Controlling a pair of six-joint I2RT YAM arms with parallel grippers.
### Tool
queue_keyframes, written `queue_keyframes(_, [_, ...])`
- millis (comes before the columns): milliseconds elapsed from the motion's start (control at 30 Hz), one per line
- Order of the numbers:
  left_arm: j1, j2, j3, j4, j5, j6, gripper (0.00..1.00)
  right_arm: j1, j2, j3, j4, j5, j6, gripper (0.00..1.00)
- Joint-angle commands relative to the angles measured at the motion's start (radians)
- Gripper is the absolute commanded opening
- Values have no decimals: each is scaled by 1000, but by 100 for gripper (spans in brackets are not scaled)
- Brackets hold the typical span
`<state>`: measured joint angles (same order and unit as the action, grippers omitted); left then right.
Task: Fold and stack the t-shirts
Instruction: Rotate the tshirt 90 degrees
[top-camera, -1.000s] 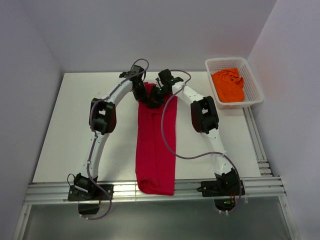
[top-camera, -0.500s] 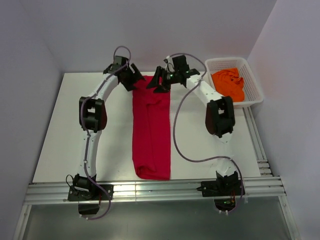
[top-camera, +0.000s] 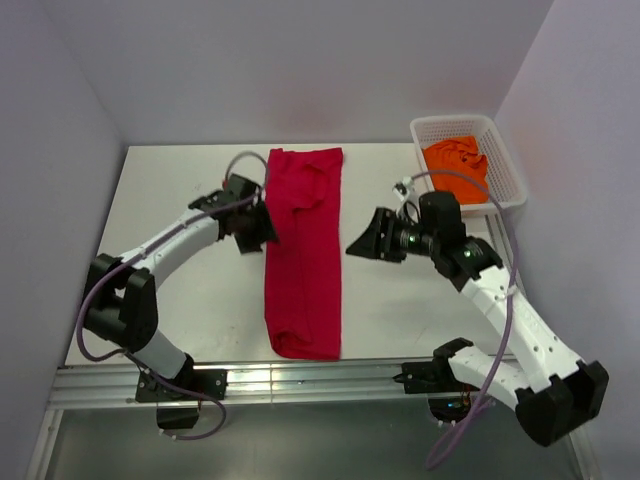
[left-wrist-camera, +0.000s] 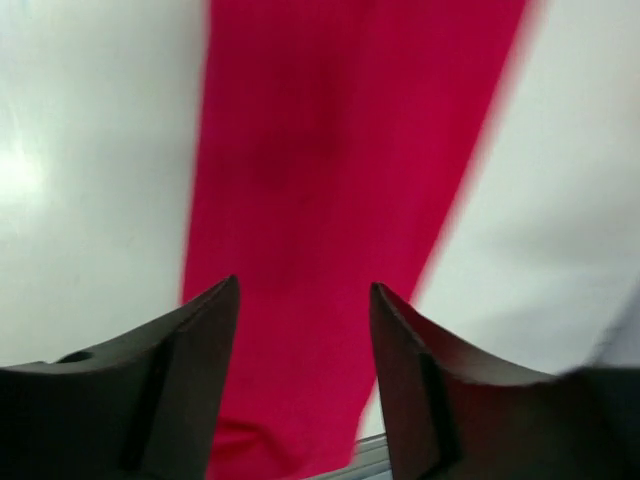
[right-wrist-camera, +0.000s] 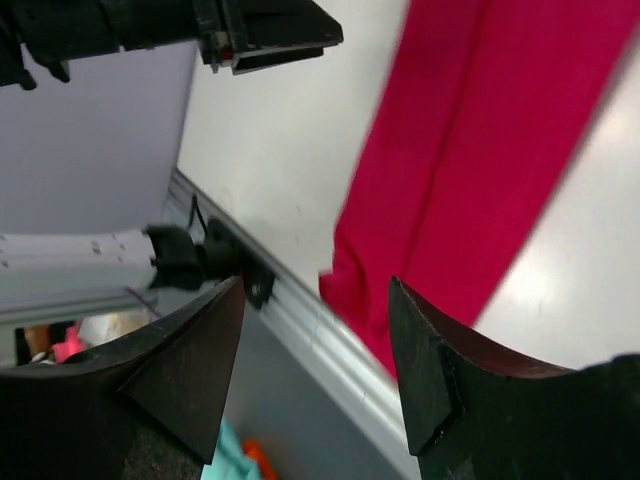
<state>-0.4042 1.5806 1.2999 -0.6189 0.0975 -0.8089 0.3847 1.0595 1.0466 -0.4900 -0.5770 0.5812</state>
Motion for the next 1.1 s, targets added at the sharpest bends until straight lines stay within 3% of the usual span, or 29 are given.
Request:
queue_keyframes(0, [-73,-13,-239,-18,-71,-41,58,14,-154,-183,-25,42,86,66])
queue_keyframes(133, [-154,-11,-327,28,-93,-125,54,22,-343,-305,-74,55,135,66])
queue_keyframes(333, [-293,113,-242,-19,-150,-191,46,22,-542,-349,-258,109,118,65])
queue_keyframes(700, [-496,203,-255,-54,-163,-318,43,22,-733,-352,-427,175,152,65])
queue_keyframes(1067, [-642,64,-410,-65,-173,-482,42,22,-829,-379,-492,198,190,65])
